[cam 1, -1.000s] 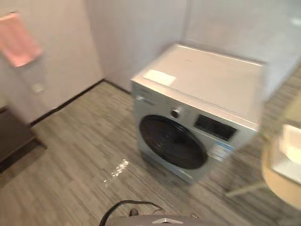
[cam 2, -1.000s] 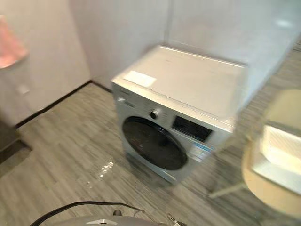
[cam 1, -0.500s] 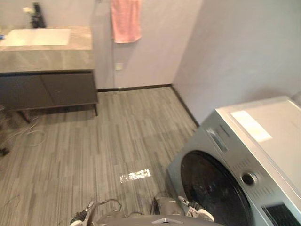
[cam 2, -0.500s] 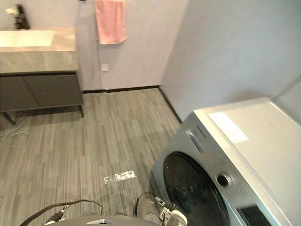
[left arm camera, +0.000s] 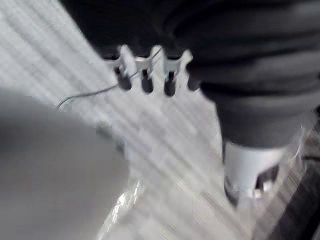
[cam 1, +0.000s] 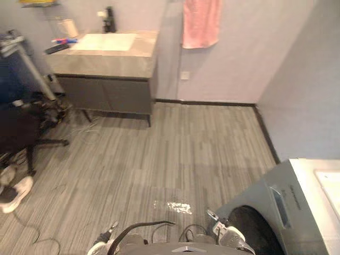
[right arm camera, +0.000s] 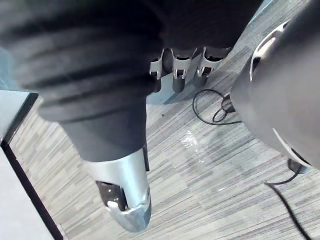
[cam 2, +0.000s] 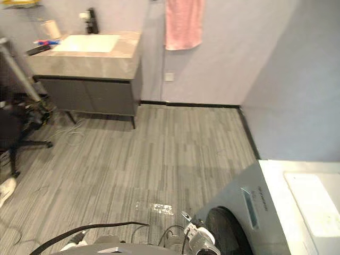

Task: Pick up the laundry basket with both hands and put the clothes into the washing machine.

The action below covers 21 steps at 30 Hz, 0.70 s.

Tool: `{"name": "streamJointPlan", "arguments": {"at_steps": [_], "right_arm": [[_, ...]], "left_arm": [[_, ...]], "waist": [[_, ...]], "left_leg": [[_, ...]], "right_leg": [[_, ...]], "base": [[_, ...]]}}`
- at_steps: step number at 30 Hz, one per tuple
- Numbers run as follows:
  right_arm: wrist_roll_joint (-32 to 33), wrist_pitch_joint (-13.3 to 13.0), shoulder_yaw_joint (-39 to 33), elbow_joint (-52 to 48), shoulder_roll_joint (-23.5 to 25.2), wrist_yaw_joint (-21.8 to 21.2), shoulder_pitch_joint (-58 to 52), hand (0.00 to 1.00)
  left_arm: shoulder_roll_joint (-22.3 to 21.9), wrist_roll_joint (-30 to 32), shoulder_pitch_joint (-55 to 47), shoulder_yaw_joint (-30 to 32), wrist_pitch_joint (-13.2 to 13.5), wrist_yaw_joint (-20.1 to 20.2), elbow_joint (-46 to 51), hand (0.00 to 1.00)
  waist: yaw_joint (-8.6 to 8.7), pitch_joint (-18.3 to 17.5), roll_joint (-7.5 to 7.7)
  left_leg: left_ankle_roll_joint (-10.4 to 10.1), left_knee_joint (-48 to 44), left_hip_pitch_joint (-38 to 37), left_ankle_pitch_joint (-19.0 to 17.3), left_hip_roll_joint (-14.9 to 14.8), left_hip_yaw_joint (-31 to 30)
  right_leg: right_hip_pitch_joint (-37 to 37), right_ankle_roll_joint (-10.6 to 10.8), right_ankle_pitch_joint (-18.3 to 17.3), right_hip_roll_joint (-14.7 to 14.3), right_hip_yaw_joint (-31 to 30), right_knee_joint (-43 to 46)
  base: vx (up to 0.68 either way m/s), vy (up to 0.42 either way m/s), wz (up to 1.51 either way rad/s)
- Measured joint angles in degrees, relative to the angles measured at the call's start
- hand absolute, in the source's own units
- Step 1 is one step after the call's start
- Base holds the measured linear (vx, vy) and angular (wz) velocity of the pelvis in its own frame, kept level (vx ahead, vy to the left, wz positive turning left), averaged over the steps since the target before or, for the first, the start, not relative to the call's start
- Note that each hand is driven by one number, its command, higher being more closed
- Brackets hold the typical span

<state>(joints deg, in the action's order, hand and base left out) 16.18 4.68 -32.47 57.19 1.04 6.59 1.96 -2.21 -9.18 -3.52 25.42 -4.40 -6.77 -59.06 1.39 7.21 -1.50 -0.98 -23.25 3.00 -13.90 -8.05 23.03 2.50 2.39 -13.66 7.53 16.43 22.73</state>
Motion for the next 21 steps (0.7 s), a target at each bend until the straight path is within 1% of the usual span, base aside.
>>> {"name": "streamJointPlan", "arguments": {"at_steps": [1,3,4,5,7,8,10,11,13,14,16,20,21], "right_arm": [[0.47,0.12,-2.05,0.23,-0.11,0.07,-0.54,0.0],[1.56,0.12,-3.72,0.26,-0.04,0.08,-1.02,0.0],[1.73,0.13,-5.05,1.17,-0.11,0.13,-0.96,0.0],[1.85,0.12,-6.83,2.4,-0.28,0.15,-0.64,0.0],[1.9,0.17,-8.84,3.6,-0.62,0.19,-0.87,0.0],[1.9,0.15,-9.35,4.53,-0.78,0.19,-0.88,0.0],[1.9,0.2,-9.4,4.63,-0.75,0.17,-1.23,0.0],[1.9,0.24,-9.38,4.73,-0.7,0.16,-1.74,0.0],[1.9,0.29,-9.17,4.79,-0.54,0.16,-1.76,0.0],[1.91,0.24,-8.0,4.78,-0.52,0.1,-1.57,0.0],[1.89,0.21,-6.27,4.81,-0.51,-0.05,-1.61,0.0],[1.92,0.22,-3.31,4.87,-1.18,-0.05,-1.3,0.0],[2.03,0.26,-2.23,4.96,-1.35,0.12,-0.67,0.0]], "left_arm": [[0.33,0.16,-0.07,-0.5,0.04,-0.15,-0.1,0.0],[0.77,0.83,-0.53,-1.49,0.02,-0.48,-0.44,0.0],[0.91,1.03,-0.44,-2.21,0.03,-0.53,-0.72,0.0],[0.95,1.1,-0.28,-2.48,0.06,-0.53,-0.75,0.0],[1.17,1.14,-0.25,-2.38,0.07,-0.55,-1.28,0.0],[1.34,1.89,-0.34,-2.11,0.07,-0.58,-1.75,0.0],[1.55,2.64,-0.32,-1.96,0.08,-0.58,-2.31,0.0],[1.72,2.76,-0.33,-1.98,0.08,-0.54,-2.4,0.0],[2.24,2.75,-0.23,-2.01,0.12,-0.46,-2.38,0.0],[2.88,2.74,-0.09,-2.21,0.12,-0.45,-2.39,0.0],[3.81,2.89,-0.08,-3.17,0.1,-0.38,-2.63,0.0],[5.06,3.38,-0.03,-3.12,0.05,-0.45,-3.23,0.0],[5.42,3.41,-0.08,-3.42,-0.02,-0.5,-4.67,0.0]], "waist": [[-0.86,-0.3,-0.36],[-0.66,-1.19,0.07],[-0.73,-0.92,0.19],[-0.77,-0.65,0.03],[-0.91,-0.52,-0.08],[-0.87,-0.53,-0.09],[-0.48,-0.76,0.1],[-0.39,-0.75,0.29],[-0.35,-0.28,0.76],[-0.36,0.25,1.25],[0.01,0.48,1.66],[0.15,1.64,2.32],[0.12,2.02,2.13]], "left_leg": [[0.26,3.24,-0.44,1.05,2.09,-0.1],[0.99,7.59,-0.73,3.41,4.37,-0.57],[1.28,10.37,-1.27,4.89,5.75,-0.85],[1.76,11.81,-1.65,5.7,6.33,-0.52],[2.39,13.72,-2.94,6.82,6.95,0.5],[2.3,15.63,-4.54,7.33,7.55,0.91],[2.23,17.17,-5.97,7.63,8.1,1.56],[1.82,17.8,-6.56,7.37,8.29,2.29],[1.74,18.44,-7.26,7.32,8.65,2.98],[1.55,18.37,-7.86,7.2,8.73,3.87],[2.07,18.34,-8.18,7.68,8.71,3.91],[2.2,18.17,-7.73,8.17,8.5,3.69],[2.42,18.64,-7.21,8.57,7.97,4.63]], "right_leg": [[0.35,0.29,0.18,1.1,-0.41,-0.34],[0.57,0.72,1.67,1.39,-1.45,-2.5],[0.53,0.65,2.82,1.36,-1.83,-4.33],[0.53,0.92,3.98,1.28,-1.98,-5.72],[0.09,0.93,5.22,1.14,-3.13,-7.44],[-0.62,1.02,5.75,1.06,-3.85,-8.55],[-1.02,1.11,5.87,1.06,-4.61,-8.9],[-0.66,1.08,5.83,1.12,-5.34,-8.36],[0.36,0.74,5.14,1.48,-6.3,-5.96],[2.14,0.61,4.75,1.71,-7.01,-2.47],[3.46,0.61,4.79,1.77,-7.16,-0.06],[3.31,0.45,4.9,2.51,-6.51,-1.62],[3.37,-0.61,4.21,2.84,-5.47,-2.83]], "base": [[-0.08,0.144,0.43],[-0.02,0.131,0.19],[0.02,0.12,0.2],[0.02,0.108,0.06],[0.02,0.096,-0.25],[0.02,0.099,-0.33],[0.03,0.054,-0.27],[0.05,0.044,-0.3],[0.03,0.017,-0.29],[0.0,-0.011,-0.28],[0.0,-0.015,-0.16],[-0.01,-0.044,-0.04],[-0.07,-0.063,-0.1]]}}
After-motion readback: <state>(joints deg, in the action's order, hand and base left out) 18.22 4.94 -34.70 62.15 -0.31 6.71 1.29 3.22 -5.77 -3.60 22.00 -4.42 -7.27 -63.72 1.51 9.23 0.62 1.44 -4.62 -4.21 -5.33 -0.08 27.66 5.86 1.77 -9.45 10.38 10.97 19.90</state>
